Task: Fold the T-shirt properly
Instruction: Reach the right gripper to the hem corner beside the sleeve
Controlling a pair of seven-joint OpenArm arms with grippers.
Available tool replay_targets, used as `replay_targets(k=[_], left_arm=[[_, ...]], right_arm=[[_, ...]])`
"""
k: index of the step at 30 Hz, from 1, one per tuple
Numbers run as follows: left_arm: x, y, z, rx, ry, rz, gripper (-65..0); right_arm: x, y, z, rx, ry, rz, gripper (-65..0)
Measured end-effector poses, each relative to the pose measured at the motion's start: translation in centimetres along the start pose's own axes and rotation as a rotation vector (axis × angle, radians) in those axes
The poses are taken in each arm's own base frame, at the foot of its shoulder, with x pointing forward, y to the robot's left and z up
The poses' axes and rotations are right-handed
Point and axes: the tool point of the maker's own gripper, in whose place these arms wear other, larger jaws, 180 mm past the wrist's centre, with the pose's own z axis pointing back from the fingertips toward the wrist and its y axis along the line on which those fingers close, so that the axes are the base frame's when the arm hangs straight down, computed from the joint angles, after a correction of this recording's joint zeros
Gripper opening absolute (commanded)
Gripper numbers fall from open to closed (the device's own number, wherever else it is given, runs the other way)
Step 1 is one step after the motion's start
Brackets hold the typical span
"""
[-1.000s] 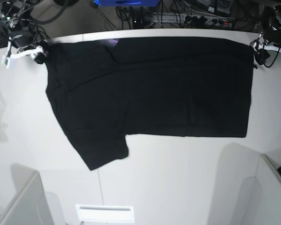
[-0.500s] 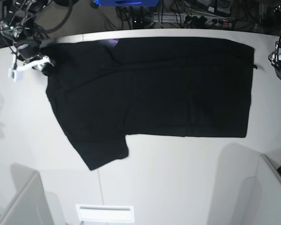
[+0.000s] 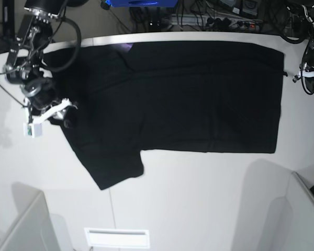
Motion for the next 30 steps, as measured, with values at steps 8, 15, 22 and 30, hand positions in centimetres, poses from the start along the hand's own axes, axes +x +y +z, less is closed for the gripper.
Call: replay_targets(k=[8, 15, 22, 30], left_arm=[[0.0, 0.2, 0.1, 0.006, -0.001, 0.001, -65.0], [0.1, 0.5, 0.2, 0.018, -0.001, -0.003, -65.0], [1.0, 2.3, 0.9, 0.067, -0.033, 0.015, -65.0], [1.6, 3.6, 1.5, 0.105, -0.055, 0.024, -65.0]], right_arm=[[4.3, -2.3, -7.2, 0.016, 0.048, -0.131, -32.4], [6.5, -1.8, -13.5, 0.041, 0.139, -0.093, -28.2], [6.2, -3.1, -17.4, -0.022, 0.184, -0.071, -24.5], [4.2, -3.8, -19.1, -0.074, 0.209, 0.002, -24.5]])
